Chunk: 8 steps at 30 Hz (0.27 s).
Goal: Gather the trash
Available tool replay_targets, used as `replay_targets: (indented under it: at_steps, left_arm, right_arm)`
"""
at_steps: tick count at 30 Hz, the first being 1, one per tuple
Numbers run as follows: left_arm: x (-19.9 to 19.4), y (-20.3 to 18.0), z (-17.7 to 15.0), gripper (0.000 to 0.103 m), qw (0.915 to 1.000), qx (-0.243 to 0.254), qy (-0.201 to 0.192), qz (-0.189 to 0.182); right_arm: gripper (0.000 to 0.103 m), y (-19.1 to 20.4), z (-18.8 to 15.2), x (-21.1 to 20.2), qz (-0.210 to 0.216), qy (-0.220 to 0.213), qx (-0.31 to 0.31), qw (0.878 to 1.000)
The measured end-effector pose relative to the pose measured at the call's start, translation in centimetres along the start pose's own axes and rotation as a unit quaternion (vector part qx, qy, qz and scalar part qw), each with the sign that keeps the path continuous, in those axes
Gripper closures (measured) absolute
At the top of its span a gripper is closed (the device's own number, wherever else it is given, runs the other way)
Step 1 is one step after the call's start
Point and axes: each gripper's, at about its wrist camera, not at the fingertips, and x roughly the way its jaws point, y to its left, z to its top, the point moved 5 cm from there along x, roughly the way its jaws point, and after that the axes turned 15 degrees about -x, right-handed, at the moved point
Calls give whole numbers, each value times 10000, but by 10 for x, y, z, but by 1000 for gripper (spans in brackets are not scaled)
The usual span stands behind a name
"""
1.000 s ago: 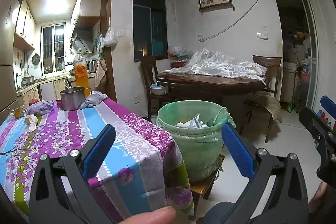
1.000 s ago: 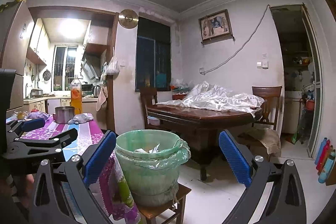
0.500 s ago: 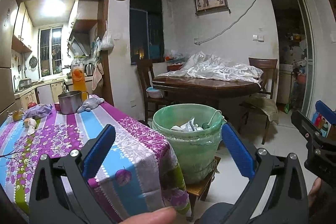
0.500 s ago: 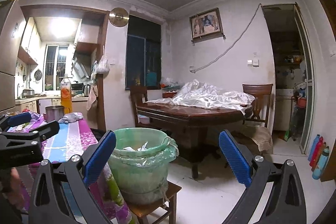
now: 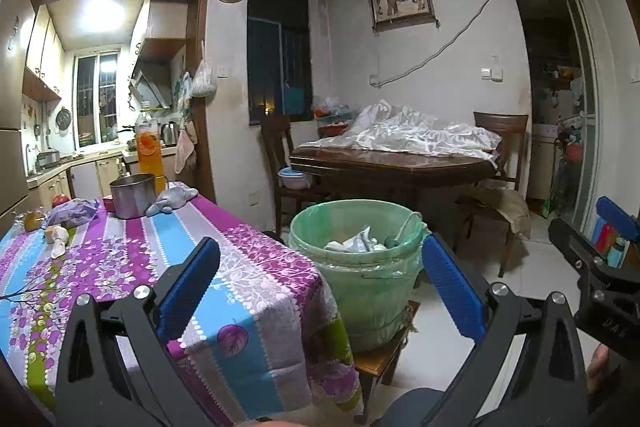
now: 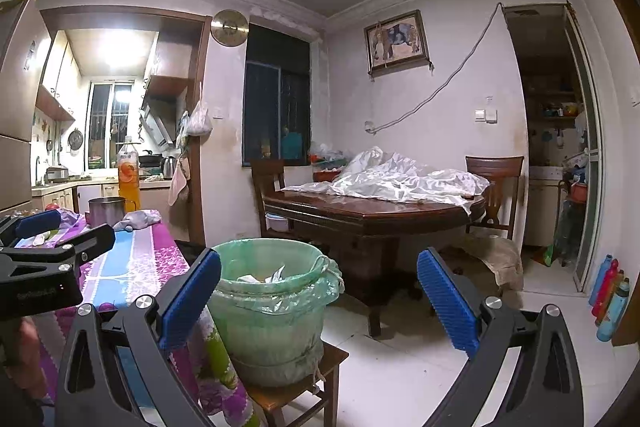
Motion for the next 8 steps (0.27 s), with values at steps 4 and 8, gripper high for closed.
replay_targets:
  at_steps: [4, 8]
  left_arm:
    - [3, 0, -4, 5, 9999, -19, 101, -47]
    - [6, 2, -5, 6, 9999, -48, 156, -1]
  right_arm:
    - [5, 0, -1, 1, 8, 9, 13, 10000]
    - [5, 1, -1, 2, 27, 0, -12, 10000]
